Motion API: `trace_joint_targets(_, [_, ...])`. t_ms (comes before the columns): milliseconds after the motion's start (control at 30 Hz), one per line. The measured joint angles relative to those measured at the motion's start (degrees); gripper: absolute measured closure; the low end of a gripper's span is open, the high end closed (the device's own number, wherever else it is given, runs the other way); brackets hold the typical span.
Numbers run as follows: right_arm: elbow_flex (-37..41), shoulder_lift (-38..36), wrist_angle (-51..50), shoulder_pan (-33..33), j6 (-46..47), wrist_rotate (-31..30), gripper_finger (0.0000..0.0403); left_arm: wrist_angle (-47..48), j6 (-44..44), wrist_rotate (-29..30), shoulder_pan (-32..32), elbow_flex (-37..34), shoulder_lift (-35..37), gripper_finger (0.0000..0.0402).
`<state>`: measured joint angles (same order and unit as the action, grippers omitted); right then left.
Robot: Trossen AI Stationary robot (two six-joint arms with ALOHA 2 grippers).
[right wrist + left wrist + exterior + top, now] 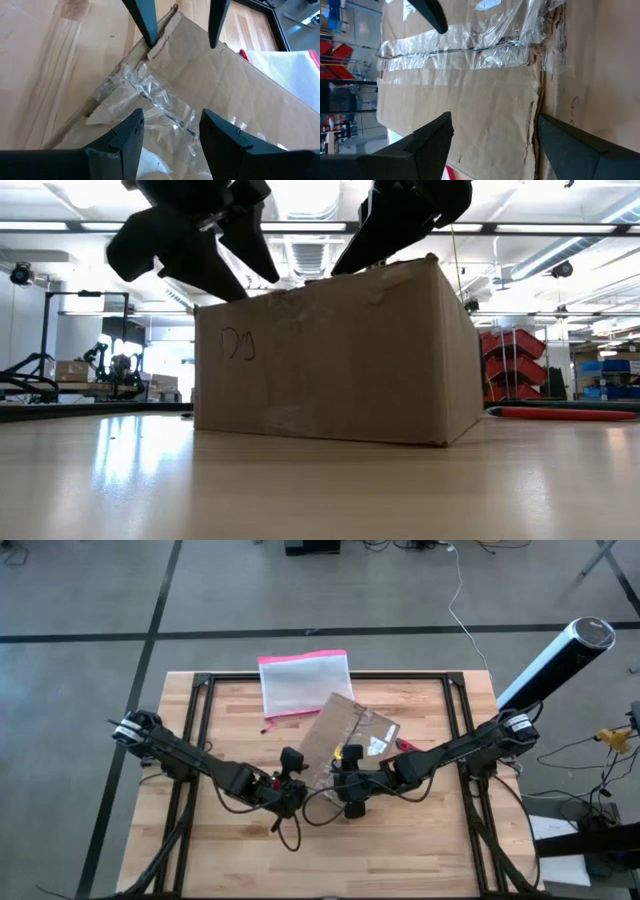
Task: Unpack boxes
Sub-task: Open the cardboard box using the box cutter
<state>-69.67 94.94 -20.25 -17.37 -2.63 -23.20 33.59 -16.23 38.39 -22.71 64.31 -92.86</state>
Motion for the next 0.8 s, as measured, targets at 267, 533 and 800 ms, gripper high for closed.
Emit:
trace_joint_targets(267, [0.0, 0.0, 0.0, 0.0, -0.1, 0.0, 0.0238, -1.0, 0.0, 1.6, 0.0, 0.0, -1.9, 0.0147])
trace_joint_targets(533, [0.0, 0.0, 0.0, 0.0, 0.0, 0.0, 0.0238, -1.5, 0.2, 1.2, 0.0, -0.1, -3.5, 0.0305])
trace_joint_targets(800, [0.0, 0.0, 0.0, 0.0, 0.0, 0.0, 0.0238, -1.6, 1.0, 1.1, 0.0, -0.1, -3.6, 0.0399])
